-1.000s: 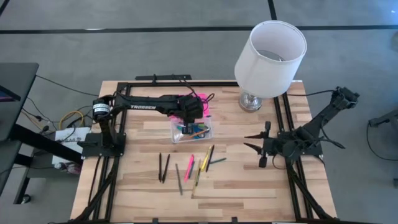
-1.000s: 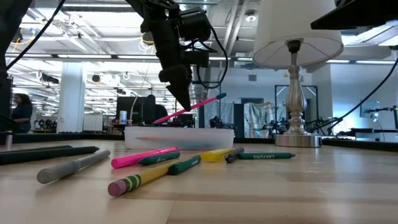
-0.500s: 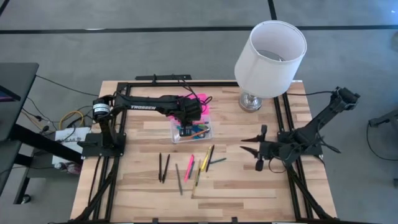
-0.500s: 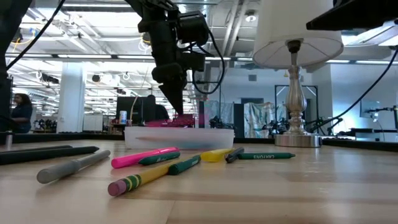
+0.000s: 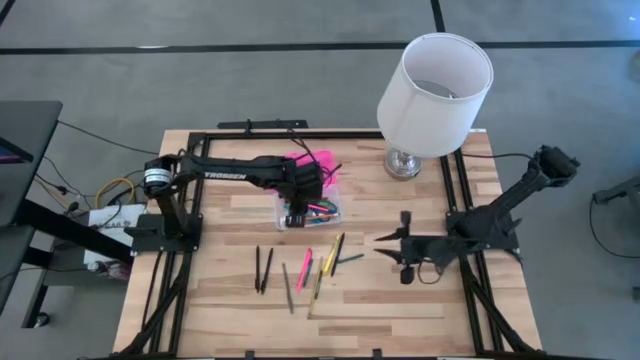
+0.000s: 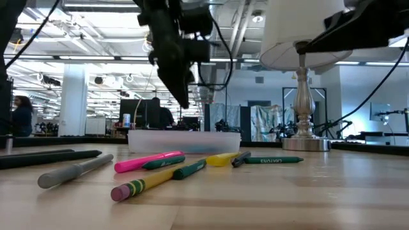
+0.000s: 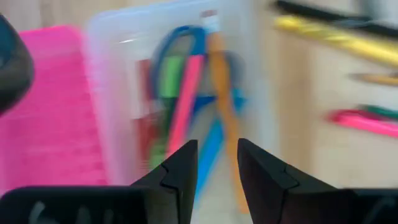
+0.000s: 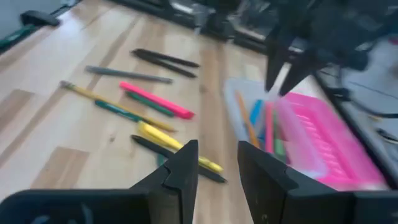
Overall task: Pick & place school supplies into a supply box
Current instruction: Put the right green crayon into the pink supply box
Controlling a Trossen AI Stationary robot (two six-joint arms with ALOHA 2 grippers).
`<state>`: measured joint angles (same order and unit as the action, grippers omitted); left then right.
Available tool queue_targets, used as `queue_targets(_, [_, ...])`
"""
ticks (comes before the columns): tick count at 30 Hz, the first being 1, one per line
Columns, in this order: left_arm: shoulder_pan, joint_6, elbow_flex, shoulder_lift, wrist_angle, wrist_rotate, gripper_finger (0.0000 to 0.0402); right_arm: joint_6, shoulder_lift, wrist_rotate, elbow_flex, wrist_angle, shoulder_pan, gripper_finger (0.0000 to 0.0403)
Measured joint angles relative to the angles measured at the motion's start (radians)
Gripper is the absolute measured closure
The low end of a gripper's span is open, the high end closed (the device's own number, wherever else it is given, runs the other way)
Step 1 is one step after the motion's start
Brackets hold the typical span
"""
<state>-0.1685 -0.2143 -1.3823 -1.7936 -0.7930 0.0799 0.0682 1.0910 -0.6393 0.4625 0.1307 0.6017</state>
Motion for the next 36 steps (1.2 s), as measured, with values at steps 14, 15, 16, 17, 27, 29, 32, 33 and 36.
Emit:
queue_targets(14, [0.359,0.154,0.051,0.339,-0.085,-0.326,0.0292,0.001,0.277,0.396,0.000,0.180,-0.259,0.0296])
queue_targets(15, [0.392,0.185,0.077,0.376,-0.089,-0.374,0.0292,-0.003,0.298,0.409,0.000,0.194,-0.264,0.0296])
queue_targets(16, [0.422,0.216,0.107,0.415,-0.091,-0.420,0.0292,-0.008,0.321,0.423,0.001,0.216,-0.268,0.0296])
queue_targets(17, [0.455,0.252,0.140,0.456,-0.091,-0.465,0.0292,-0.008,0.341,0.433,0.002,0.227,-0.271,0.0296])
queue_targets(27, [0.836,0.589,0.576,0.888,0.078,-0.901,0.0292,-0.009,0.457,0.466,0.044,0.277,-0.280,0.0296])
queue_targets(29, [0.912,0.589,0.665,0.943,0.163,-0.984,0.0292,-0.020,0.471,0.503,0.057,0.291,-0.288,0.0296])
queue_targets(32, [0.993,0.558,0.773,0.989,0.283,-1.085,0.0292,-0.037,0.493,0.533,0.070,0.299,-0.296,0.0296])
queue_targets(33, [1.013,0.553,0.798,0.999,0.311,-1.107,0.0292,-0.042,0.499,0.536,0.072,0.298,-0.297,0.0296])
queue_targets(36, [1.055,0.552,0.838,1.004,0.345,-1.144,0.0292,-0.044,0.503,0.536,0.077,0.297,-0.297,0.0296])
